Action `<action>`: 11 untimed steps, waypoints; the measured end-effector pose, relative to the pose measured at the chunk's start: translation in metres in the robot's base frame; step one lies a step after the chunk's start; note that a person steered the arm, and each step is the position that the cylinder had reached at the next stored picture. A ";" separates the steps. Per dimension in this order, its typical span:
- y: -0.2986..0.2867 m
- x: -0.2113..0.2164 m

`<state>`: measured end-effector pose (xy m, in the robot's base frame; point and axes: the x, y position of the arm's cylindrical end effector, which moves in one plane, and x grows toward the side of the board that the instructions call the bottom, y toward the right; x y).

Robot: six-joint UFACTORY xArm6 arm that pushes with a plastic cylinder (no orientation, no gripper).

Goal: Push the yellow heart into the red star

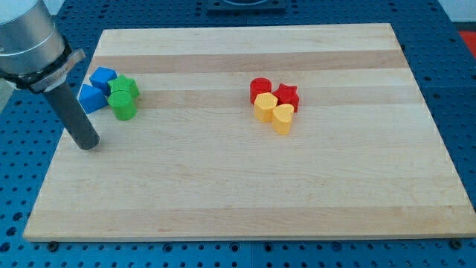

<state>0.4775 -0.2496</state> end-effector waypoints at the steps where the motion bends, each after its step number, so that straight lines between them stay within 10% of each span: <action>1: 0.000 0.001; 6: 0.031 0.015; 11: 0.330 -0.013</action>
<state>0.4650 0.0802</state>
